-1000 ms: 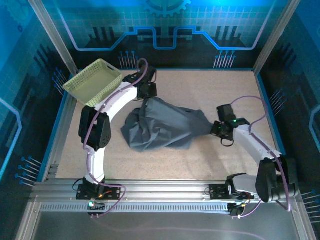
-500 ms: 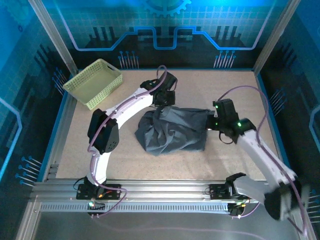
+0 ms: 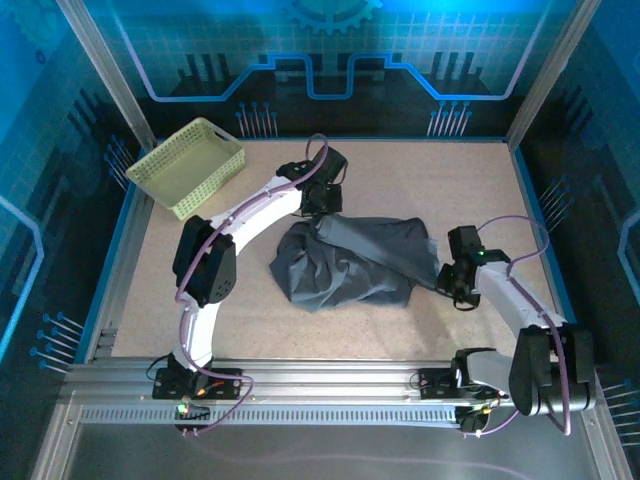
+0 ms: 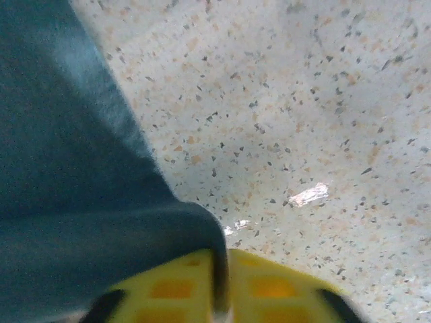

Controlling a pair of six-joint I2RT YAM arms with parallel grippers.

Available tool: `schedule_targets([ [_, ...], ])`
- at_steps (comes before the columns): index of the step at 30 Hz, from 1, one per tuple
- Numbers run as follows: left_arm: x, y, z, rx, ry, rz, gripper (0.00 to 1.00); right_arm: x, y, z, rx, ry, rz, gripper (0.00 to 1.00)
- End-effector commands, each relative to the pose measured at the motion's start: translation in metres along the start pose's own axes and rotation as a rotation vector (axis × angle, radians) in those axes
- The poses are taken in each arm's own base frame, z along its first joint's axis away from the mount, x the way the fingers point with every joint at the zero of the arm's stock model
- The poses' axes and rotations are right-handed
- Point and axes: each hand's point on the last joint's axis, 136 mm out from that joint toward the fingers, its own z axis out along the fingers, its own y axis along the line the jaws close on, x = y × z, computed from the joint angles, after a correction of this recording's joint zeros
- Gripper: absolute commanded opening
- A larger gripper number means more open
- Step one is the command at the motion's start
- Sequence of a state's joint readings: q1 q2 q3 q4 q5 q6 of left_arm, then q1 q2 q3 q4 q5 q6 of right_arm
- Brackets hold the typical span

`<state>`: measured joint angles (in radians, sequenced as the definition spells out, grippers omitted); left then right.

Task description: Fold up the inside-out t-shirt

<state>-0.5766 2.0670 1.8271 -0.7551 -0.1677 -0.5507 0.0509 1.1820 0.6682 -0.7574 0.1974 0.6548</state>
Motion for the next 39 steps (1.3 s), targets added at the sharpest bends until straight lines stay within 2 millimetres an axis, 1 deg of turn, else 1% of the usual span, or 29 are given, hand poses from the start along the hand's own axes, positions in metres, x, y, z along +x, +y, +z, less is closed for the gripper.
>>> schedule_targets([
  [1,-0.013,0.01,-0.022,-0.004,-0.044,-0.013,0.0,-0.024,-0.003,-0.036,-0.001,-0.125,0.034,0.52],
  [2,-0.014,0.011,-0.023,-0.004,-0.046,-0.013,0.0,-0.031,-0.003,-0.047,-0.002,-0.169,0.028,0.58],
  [3,-0.014,0.01,-0.024,0.0,-0.049,-0.012,0.0,-0.036,0.0,-0.054,-0.021,-0.198,0.015,0.61],
  [4,-0.014,0.008,-0.025,0.009,-0.047,-0.008,0.0,-0.04,0.009,-0.06,-0.059,-0.223,-0.011,0.64],
  [6,-0.014,-0.001,-0.025,0.049,-0.038,0.0,0.0,-0.041,0.035,-0.066,-0.167,-0.225,-0.083,0.65],
  [7,-0.014,-0.007,-0.026,0.074,-0.03,0.007,0.0,-0.037,0.052,-0.068,-0.22,-0.219,-0.134,0.65],
  [9,-0.012,-0.02,-0.027,0.117,-0.021,0.031,0.0,-0.023,0.094,-0.073,-0.339,-0.212,-0.265,0.65],
  [11,-0.01,-0.033,-0.031,0.141,-0.02,0.057,0.0,-0.001,0.13,-0.073,-0.42,-0.197,-0.359,0.66],
  [14,-0.009,-0.054,-0.039,0.205,-0.011,0.075,0.0,0.027,0.166,-0.06,-0.527,-0.14,-0.392,0.68],
  [15,-0.007,-0.062,-0.041,0.24,-0.002,0.085,0.04,0.032,0.17,-0.053,-0.533,-0.118,-0.385,0.68],
  [16,-0.004,-0.072,-0.045,0.283,0.006,0.099,0.11,0.035,0.171,-0.041,-0.512,-0.095,-0.373,0.69],
  [17,-0.002,-0.077,-0.048,0.308,0.014,0.109,0.17,0.033,0.167,-0.029,-0.466,-0.085,-0.352,0.69],
  [18,0.001,-0.079,-0.05,0.318,0.019,0.114,0.21,0.031,0.159,-0.016,-0.401,-0.073,-0.329,0.69],
  [19,0.003,-0.077,-0.053,0.316,0.022,0.12,0.27,0.025,0.149,-0.005,-0.342,-0.061,-0.301,0.69],
  [21,0.006,-0.062,-0.059,0.269,0.01,0.126,0.41,0.016,0.127,0.016,-0.239,-0.029,-0.234,0.69],
  [22,0.004,-0.05,-0.064,0.233,-0.009,0.123,0.51,0.009,0.111,0.025,-0.187,-0.014,-0.18,0.68],
  [23,0.005,-0.035,-0.066,0.198,-0.019,0.11,0.58,0.001,0.097,0.034,-0.152,0.005,-0.13,0.68],
  [24,0.006,-0.02,-0.069,0.17,-0.027,0.089,0.62,-0.005,0.085,0.039,-0.124,0.019,-0.086,0.68],
  [26,0.014,0.02,-0.07,0.105,-0.032,0.019,0.68,-0.022,0.062,0.045,-0.085,0.023,-0.001,0.68],
  [28,0.026,0.054,-0.067,0.05,-0.016,-0.05,0.74,-0.036,0.048,0.045,-0.068,0.008,0.042,0.68],
  [29,0.037,0.07,-0.06,0.02,0.007,-0.074,0.76,-0.043,0.046,0.043,-0.066,-0.004,0.047,0.69],
  [30,0.045,0.081,-0.055,-0.004,0.027,-0.093,0.77,-0.048,0.042,0.041,-0.05,-0.013,0.047,0.69],
  [31,0.054,0.089,-0.048,-0.02,0.049,-0.104,0.77,-0.055,0.044,0.036,-0.049,-0.034,0.033,0.69],
  [32,0.062,0.093,-0.04,-0.022,0.071,-0.106,0.78,-0.06,0.05,0.03,-0.06,-0.052,0.001,0.7],
  [34,0.073,0.092,-0.026,-0.01,0.107,-0.104,0.79,-0.064,0.066,0.014,-0.079,-0.098,-0.083,0.71],
  [35,0.076,0.089,-0.02,0.006,0.123,-0.106,0.8,-0.063,0.075,0.003,-0.07,-0.13,-0.131,0.72],
  [36,0.077,0.086,-0.015,0.02,0.13,-0.104,0.8,-0.057,0.08,-0.004,-0.054,-0.149,-0.178,0.74],
  [37,0.078,0.083,-0.01,0.031,0.137,-0.106,0.81,-0.058,0.096,-0.02,-0.064,-0.195,-0.228,0.77],
  [39,0.077,0.072,-0.002,0.067,0.141,-0.098,0.81,-0.041,0.122,-0.037,-0.088,-0.224,-0.322,0.8],
])
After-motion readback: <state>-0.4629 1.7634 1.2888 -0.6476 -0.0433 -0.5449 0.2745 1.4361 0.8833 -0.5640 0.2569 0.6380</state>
